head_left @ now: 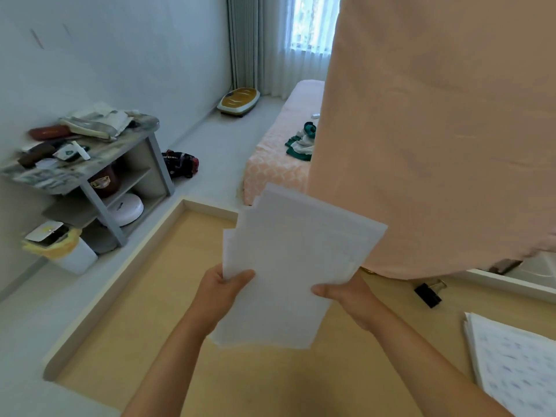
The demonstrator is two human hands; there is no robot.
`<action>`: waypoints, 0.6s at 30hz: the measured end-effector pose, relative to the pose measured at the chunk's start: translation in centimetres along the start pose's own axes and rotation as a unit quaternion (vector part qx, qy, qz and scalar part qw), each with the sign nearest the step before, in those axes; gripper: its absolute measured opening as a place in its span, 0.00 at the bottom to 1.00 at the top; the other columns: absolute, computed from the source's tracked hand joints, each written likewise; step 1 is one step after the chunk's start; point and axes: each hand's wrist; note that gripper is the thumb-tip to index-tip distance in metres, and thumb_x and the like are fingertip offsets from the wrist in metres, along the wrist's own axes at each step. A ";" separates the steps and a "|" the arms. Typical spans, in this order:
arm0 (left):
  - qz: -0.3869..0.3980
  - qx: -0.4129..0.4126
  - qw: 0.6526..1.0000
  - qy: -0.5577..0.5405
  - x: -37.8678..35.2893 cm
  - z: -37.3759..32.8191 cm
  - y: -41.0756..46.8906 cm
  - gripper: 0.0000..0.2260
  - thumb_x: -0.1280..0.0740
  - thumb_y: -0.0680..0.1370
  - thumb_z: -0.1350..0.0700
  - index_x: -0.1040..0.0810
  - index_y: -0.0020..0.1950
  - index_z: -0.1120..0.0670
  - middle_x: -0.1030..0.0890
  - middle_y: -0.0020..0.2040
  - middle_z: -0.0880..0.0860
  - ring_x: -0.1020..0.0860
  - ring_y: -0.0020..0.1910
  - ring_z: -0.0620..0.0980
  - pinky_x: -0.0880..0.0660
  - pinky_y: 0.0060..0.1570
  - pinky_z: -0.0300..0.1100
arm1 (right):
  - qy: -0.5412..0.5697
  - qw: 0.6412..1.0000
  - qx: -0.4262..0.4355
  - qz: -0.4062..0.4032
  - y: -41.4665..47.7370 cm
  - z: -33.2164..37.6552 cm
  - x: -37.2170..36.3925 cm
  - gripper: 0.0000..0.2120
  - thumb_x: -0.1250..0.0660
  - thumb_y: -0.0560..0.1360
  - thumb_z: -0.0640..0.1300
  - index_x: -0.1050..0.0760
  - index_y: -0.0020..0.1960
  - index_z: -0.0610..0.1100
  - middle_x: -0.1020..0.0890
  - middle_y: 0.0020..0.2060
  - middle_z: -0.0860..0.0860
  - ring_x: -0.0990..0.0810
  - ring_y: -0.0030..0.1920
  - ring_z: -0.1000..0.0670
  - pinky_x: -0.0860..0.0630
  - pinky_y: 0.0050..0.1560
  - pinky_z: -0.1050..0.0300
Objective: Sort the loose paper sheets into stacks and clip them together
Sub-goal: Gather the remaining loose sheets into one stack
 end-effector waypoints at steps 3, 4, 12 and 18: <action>-0.037 -0.024 0.999 0.002 -3.8 1.4 -0.6 0.05 0.24 0.73 0.61 0.17 0.45 0.53 0.13 0.39 0.47 0.15 0.40 0.45 0.22 0.32 0.35 | -0.025 0.993 0.014 -0.114 -1.5 -0.7 1.2 0.16 0.24 0.70 0.34 0.19 0.54 0.49 0.13 0.50 0.51 0.15 0.53 0.48 0.19 0.55 0.49; -0.043 -0.031 0.999 -0.001 -5.2 1.7 -0.9 0.06 0.24 0.72 0.61 0.17 0.44 0.51 0.14 0.37 0.45 0.15 0.39 0.43 0.22 0.31 0.34 | -0.019 0.989 0.020 -0.147 -2.1 -0.9 1.8 0.14 0.24 0.71 0.35 0.18 0.52 0.49 0.13 0.48 0.51 0.15 0.52 0.49 0.19 0.53 0.50; -0.040 -0.100 0.994 0.003 -15.1 3.0 -3.7 0.32 0.18 0.64 0.57 0.26 0.64 0.50 0.18 0.55 0.47 0.18 0.53 0.45 0.19 0.48 0.42 | -0.049 0.981 0.029 -0.186 -7.2 -3.3 9.1 0.28 0.20 0.66 0.39 0.25 0.62 0.51 0.17 0.54 0.57 0.18 0.54 0.58 0.21 0.53 0.59; -0.058 -0.105 0.991 0.055 -17.7 3.8 -4.7 0.28 0.19 0.63 0.53 0.28 0.59 0.44 0.19 0.53 0.44 0.21 0.52 0.40 0.24 0.47 0.38 | -0.057 0.980 0.030 -0.186 -7.2 -4.4 12.0 0.25 0.22 0.65 0.38 0.27 0.56 0.54 0.19 0.51 0.56 0.20 0.52 0.57 0.22 0.53 0.58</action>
Point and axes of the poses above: each hand's wrist, its own y-axis towards the middle knuckle, its own x-axis out of the back of the hand, z = x × y
